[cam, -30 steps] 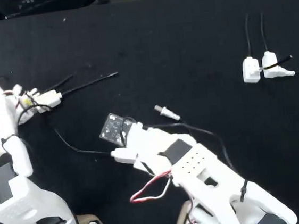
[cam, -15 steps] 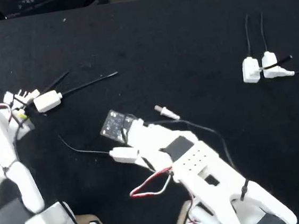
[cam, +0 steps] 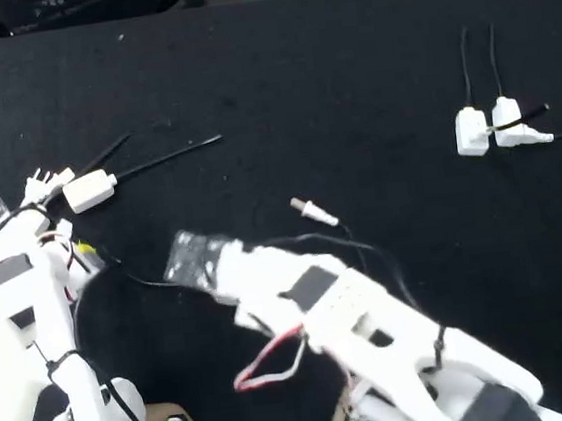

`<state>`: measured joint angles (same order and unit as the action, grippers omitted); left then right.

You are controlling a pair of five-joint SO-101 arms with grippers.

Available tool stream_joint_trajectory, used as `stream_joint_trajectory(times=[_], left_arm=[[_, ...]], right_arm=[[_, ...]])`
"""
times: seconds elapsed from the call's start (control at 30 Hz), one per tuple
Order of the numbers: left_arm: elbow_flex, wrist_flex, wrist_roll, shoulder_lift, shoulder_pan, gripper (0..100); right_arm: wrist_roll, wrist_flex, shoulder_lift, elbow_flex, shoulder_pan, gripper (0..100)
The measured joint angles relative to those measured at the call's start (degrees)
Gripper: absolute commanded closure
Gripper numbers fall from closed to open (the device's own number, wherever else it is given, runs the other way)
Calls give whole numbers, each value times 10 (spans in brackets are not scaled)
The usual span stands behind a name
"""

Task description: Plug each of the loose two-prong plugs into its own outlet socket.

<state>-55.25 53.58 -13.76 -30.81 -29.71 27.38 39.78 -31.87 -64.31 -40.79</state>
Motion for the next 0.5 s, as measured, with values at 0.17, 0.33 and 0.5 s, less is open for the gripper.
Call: stream_joint_trajectory(times=[0.17,0.33,0.5], left_arm=[[-30,-33,-25,-2,1,766],[-43,-47,-25,-2,1,766],[-43,-52,-25,-2,1,766]], right_arm=[[10,-45,36,4,73,822],[10,23,20,73,86,822],[12,120,-4,157,144,822]])
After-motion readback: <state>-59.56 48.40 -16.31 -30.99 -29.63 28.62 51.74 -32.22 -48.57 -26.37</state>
